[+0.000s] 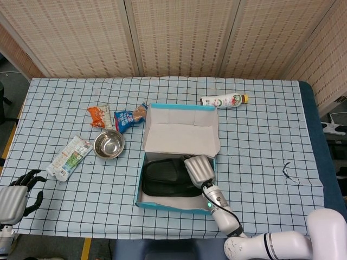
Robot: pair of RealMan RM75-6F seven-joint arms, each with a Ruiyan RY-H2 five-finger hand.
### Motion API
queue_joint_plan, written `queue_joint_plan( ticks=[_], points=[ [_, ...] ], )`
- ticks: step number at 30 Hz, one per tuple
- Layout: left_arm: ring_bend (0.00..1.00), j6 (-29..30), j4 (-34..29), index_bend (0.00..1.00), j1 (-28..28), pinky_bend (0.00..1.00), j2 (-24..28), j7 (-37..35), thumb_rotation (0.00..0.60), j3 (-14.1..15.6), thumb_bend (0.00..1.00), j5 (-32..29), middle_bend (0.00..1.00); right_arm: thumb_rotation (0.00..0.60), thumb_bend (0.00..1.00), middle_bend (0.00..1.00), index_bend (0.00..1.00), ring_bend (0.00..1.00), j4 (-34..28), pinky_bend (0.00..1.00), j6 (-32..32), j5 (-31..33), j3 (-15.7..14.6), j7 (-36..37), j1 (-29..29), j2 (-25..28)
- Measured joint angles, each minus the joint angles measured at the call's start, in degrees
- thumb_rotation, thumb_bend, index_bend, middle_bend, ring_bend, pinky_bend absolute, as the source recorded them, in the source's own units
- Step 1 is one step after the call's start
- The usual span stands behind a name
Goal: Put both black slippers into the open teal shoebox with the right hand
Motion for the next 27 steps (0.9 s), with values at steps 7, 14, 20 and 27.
queue_joint_plan(
  ticks=[7,14,20,27],
  points=[
    [0.25,0.0,0.0,0.35,0.0,0.42,0.0,-0.1,0.6,0.0,0.51,0.0,0.18,0.6,0.13,0.69,0.67,0.58,1.2,0.57,-0.8,-0.1,0.0,2.3,0.2,-0.9],
    [0.25,0.1,0.0,0.35,0.0,0.42,0.1,-0.5,0.6,-0.1,0.51,0.0,0.18,0.6,0.13,0.69,0.67,0.58,3.5,0.57,-2.0,-0.2,-1.4,4.0,-0.1,-1.2],
    [0.25,-0.2,0.0,0.35,0.0,0.42,0.1,-0.4,0.6,-0.1,0.51,-0.2,0.18,0.6,0.13,0.69,0.67,0.58,6.5,0.57,-3.4,-0.1,-1.9,5.9,-0.4,-1.5],
    [0.25,-0.4,0.1,0.35,-0.1,0.42,0.1,-0.4,0.6,-0.1,0.51,-0.3,0.18,0.6,0.13,0.69,0.67,0.58,9.7,0.57,-5.3,0.3,-1.9,8.2,-0.6,-2.0]
  ],
)
